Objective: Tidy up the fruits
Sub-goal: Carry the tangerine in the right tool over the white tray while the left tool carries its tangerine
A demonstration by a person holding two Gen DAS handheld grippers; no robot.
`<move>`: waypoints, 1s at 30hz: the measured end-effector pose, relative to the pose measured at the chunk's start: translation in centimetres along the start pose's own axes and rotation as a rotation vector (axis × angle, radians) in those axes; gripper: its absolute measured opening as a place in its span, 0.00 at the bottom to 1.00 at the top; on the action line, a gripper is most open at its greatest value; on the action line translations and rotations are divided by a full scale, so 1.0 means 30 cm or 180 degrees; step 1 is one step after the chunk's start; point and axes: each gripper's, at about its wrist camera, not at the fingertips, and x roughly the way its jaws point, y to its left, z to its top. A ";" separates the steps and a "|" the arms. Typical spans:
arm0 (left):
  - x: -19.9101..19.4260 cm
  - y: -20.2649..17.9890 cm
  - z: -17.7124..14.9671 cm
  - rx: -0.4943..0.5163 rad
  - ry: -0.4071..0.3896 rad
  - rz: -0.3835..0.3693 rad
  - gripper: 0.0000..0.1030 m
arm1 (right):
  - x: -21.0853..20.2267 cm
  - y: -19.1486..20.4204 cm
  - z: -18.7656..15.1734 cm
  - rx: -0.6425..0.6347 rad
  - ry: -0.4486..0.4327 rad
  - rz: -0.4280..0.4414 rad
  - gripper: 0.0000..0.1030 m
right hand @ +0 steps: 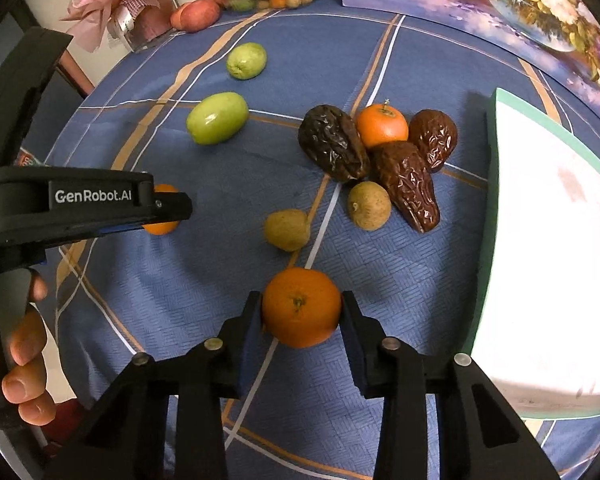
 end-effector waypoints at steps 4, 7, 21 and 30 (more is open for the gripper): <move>-0.046 0.002 0.000 0.0017 -0.0103 -0.0069 0.36 | -0.040 -0.007 0.000 0.0052 -0.0129 0.0023 0.38; -0.095 0.002 -0.010 0.0042 -0.0228 -0.0127 0.36 | -0.075 -0.020 0.007 0.0108 -0.0265 0.0056 0.38; -0.262 -0.162 0.014 0.0266 -0.0570 -0.0332 0.36 | -0.294 -0.210 0.071 0.0668 -0.0907 -0.0173 0.38; -0.257 -0.382 0.068 0.0613 -0.0568 -0.0455 0.36 | -0.340 -0.448 0.105 0.1208 -0.1007 -0.0502 0.38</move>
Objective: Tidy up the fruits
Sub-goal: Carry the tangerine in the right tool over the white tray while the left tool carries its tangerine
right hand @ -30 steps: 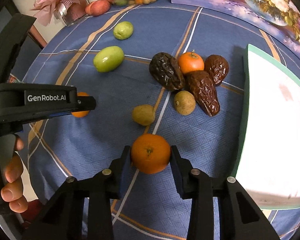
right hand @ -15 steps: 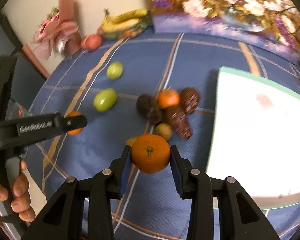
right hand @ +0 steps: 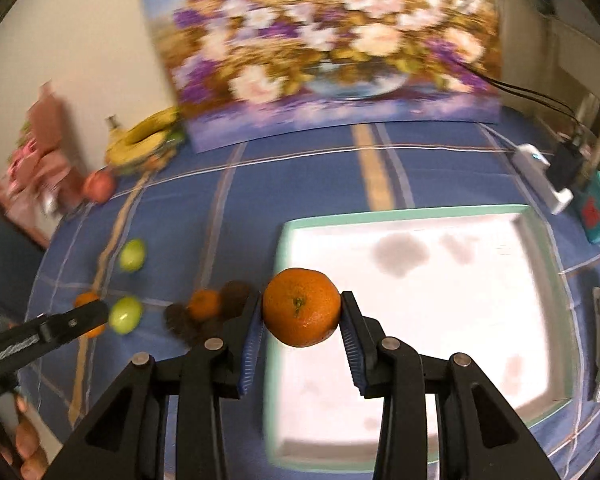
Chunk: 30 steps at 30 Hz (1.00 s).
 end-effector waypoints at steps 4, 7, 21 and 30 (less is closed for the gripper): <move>0.039 -0.095 0.012 0.0188 0.0059 -0.0025 0.36 | 0.019 -0.102 0.032 0.0218 0.0017 -0.0117 0.38; 0.077 -0.167 0.019 0.0310 0.0121 -0.0055 0.36 | 0.024 -0.178 0.053 0.0373 0.0019 -0.0195 0.38; 0.250 -0.447 -0.052 0.0952 0.0360 -0.0185 0.36 | 0.028 -0.393 0.086 0.0721 -0.0004 -0.0642 0.38; 0.311 -0.465 -0.092 0.1072 0.0409 -0.0173 0.36 | 0.040 -0.457 0.065 0.0828 0.0012 -0.0763 0.38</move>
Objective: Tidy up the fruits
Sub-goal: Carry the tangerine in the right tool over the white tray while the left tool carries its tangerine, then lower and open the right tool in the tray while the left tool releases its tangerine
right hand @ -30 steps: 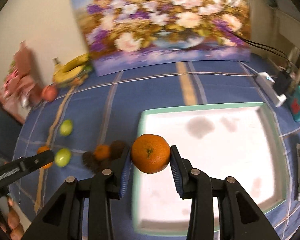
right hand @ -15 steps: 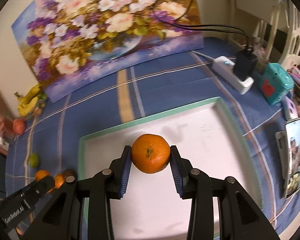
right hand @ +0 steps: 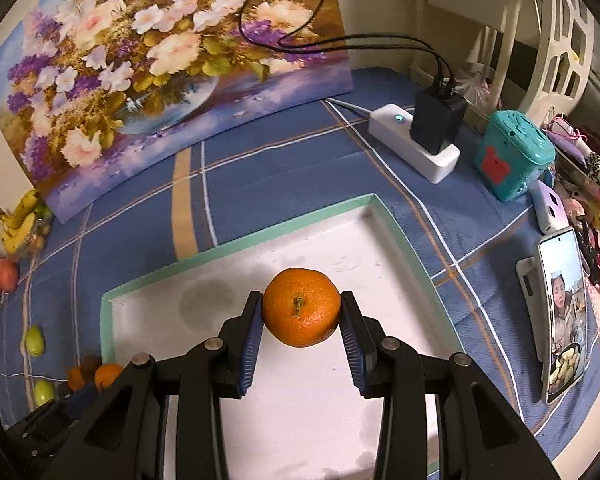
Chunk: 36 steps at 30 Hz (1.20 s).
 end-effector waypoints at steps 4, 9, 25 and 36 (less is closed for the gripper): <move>0.015 0.001 -0.002 0.0014 -0.0012 -0.0011 0.36 | 0.016 -0.018 -0.002 0.0044 0.0010 -0.0044 0.38; 0.048 -0.001 -0.010 0.0050 0.0024 -0.0018 0.36 | 0.043 -0.032 -0.009 0.0079 0.0057 -0.0075 0.38; 0.120 -0.016 -0.030 0.0092 0.0155 0.0065 0.36 | 0.173 -0.057 -0.065 0.0051 0.0389 -0.0249 0.38; 0.124 -0.012 -0.032 0.0059 0.0181 0.0059 0.36 | 0.174 -0.058 -0.070 0.0048 0.0376 -0.0250 0.38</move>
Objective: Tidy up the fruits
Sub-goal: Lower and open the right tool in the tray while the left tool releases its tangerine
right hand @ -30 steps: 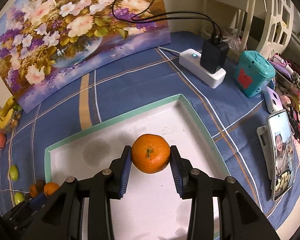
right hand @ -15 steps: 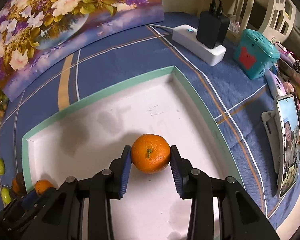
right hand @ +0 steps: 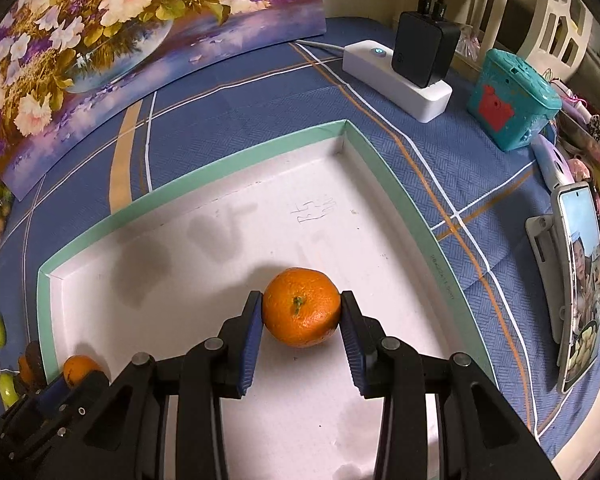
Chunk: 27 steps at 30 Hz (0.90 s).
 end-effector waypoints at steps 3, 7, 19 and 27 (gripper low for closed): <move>-0.001 0.000 0.001 -0.0008 0.0010 -0.0002 0.36 | 0.001 0.004 0.000 -0.0015 -0.0008 -0.0005 0.39; -0.002 0.002 0.003 -0.0028 0.0019 -0.0002 0.37 | 0.001 0.005 -0.001 -0.0032 -0.0016 -0.0012 0.39; -0.014 0.002 0.006 -0.0053 0.0031 -0.0013 0.42 | 0.002 0.006 0.001 -0.0031 -0.0028 -0.0046 0.39; -0.035 0.000 0.009 -0.0050 -0.0013 -0.0017 0.56 | -0.033 0.007 0.010 -0.0038 -0.0121 -0.0069 0.39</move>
